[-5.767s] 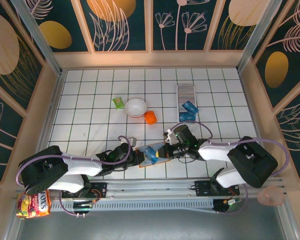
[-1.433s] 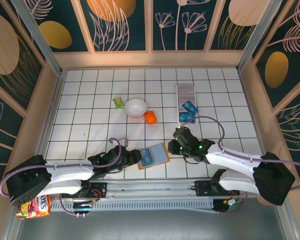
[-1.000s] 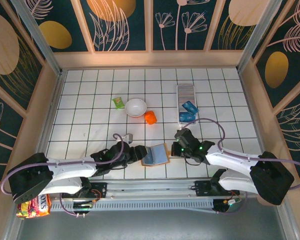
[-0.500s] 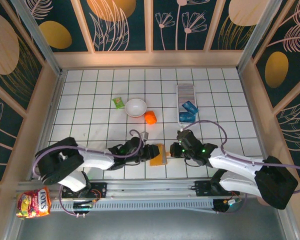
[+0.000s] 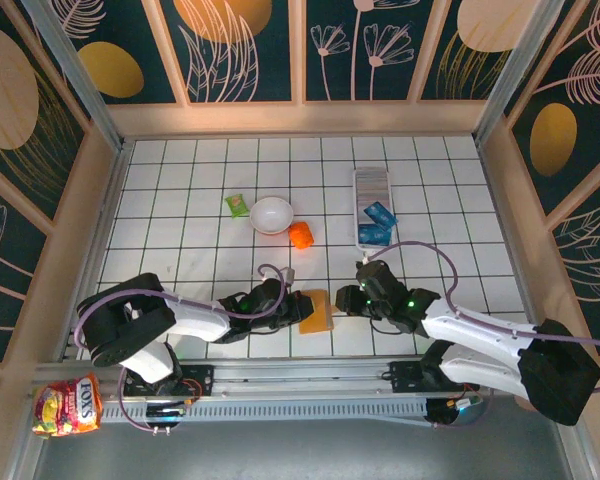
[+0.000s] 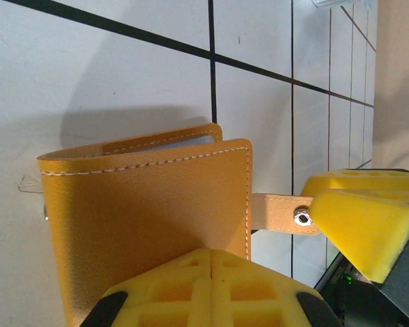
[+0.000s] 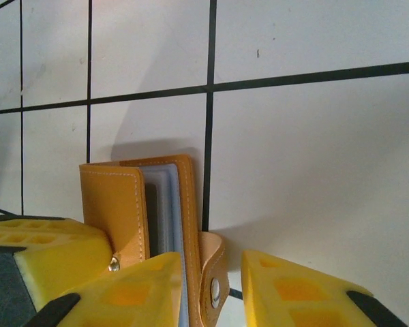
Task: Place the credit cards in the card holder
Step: Close the card holder at the bottom-center of the table, then close the button on the card holder.
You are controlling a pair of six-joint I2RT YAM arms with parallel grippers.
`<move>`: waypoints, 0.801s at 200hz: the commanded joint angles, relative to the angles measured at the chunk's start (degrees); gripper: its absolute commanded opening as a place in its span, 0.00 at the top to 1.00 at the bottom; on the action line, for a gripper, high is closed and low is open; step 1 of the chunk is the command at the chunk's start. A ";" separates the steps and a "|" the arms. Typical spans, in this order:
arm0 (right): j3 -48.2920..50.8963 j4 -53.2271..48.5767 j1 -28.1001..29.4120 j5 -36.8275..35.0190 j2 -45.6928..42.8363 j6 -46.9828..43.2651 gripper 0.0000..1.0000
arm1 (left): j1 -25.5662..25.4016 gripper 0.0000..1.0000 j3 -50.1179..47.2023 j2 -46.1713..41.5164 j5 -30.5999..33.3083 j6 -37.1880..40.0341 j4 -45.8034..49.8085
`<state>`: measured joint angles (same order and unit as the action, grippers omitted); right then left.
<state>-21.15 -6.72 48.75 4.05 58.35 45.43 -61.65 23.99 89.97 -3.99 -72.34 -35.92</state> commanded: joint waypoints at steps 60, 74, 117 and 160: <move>-0.02 -2.01 0.29 -0.05 -0.48 -0.02 0.85 | -0.60 1.00 0.63 2.46 1.51 -0.02 2.61; 0.03 -1.81 0.28 0.32 -0.13 0.01 0.88 | -0.67 1.00 0.71 1.68 1.56 0.28 2.82; -0.06 -1.44 0.29 0.60 -0.25 0.08 1.00 | -0.63 1.00 1.30 -4.68 4.71 1.89 9.95; 0.06 -0.77 0.29 0.49 0.12 0.40 1.00 | -0.64 1.00 -0.94 -11.69 5.82 1.80 15.36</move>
<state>-21.12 -7.92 48.75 4.62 58.02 45.41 -61.95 24.49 81.41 -0.34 -71.18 -26.33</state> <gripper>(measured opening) 0.042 0.043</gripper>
